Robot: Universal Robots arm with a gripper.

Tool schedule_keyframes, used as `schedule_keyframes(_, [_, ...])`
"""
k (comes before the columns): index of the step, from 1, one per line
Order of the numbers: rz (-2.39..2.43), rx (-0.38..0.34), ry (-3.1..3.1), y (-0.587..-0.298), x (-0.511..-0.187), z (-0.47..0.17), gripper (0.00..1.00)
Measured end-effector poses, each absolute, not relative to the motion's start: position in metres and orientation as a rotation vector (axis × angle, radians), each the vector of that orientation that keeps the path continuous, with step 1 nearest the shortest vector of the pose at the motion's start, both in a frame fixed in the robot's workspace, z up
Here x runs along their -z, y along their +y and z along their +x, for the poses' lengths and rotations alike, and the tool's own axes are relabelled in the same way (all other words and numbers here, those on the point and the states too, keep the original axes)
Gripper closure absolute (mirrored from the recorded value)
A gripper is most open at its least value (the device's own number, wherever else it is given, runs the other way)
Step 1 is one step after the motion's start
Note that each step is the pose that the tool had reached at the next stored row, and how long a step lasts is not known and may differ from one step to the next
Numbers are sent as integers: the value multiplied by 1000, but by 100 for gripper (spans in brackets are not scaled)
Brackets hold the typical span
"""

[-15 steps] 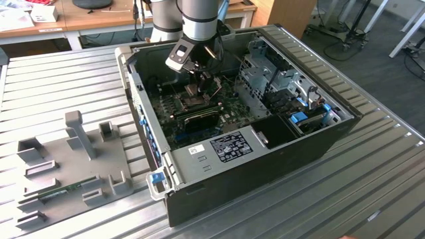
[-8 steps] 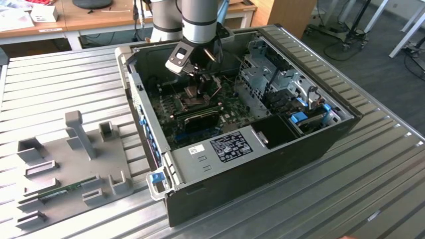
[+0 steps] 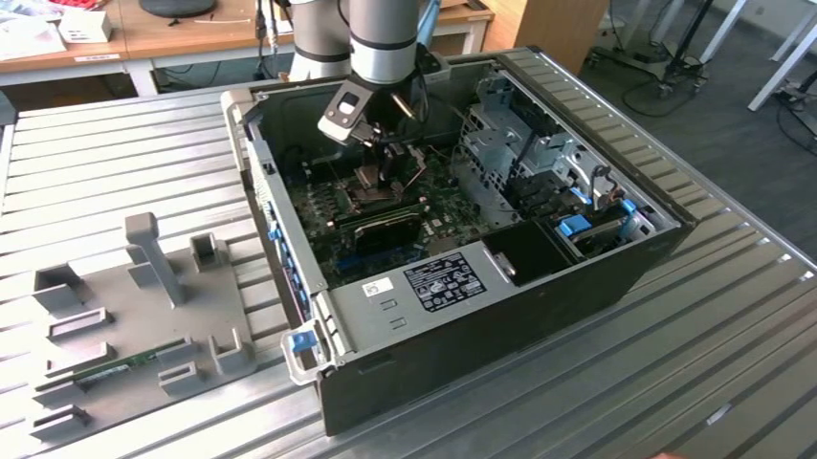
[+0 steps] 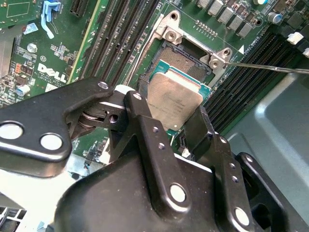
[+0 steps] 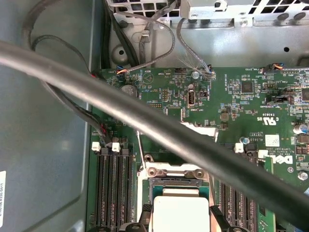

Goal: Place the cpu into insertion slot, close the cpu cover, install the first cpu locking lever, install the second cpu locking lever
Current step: 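Place the cpu into insertion slot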

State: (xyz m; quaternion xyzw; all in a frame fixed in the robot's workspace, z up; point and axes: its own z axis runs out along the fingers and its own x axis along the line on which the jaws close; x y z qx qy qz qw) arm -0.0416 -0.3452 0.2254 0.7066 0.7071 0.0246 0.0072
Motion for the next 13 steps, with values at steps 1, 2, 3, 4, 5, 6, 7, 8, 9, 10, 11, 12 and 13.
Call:
schedule_keyframes(1, [2210, -76, 2211, -345, -225, -42, 46])
schedule_keyframes(2, [2210, -76, 2211, -345, -225, -42, 46])
schedule_keyframes(3, [2210, -76, 2211, -345, -225, -42, 46])
schedule_keyframes(4, [2210, -76, 2211, -345, -225, -42, 46])
schedule_keyframes(5, [2210, -76, 2211, -345, -224, -42, 46])
schedule_keyframes(6, [2210, -76, 2211, -345, -224, -42, 46])
schedule_keyframes(7, [2210, -76, 2211, -345, -224, -42, 46])
schedule_keyframes(8, [2211, -75, 2212, -345, -224, -42, 46])
schedule_keyframes(9, [2211, -74, 2213, -345, -224, -42, 46])
schedule_keyframes(10, [2211, -74, 2213, -345, -224, -42, 46])
schedule_keyframes(11, [2211, -73, 2213, -345, -224, -42, 46])
schedule_keyframes(12, [2211, -73, 2213, -345, -224, -42, 46])
schedule_keyframes(13, [2211, -73, 2213, -345, -224, -42, 46])
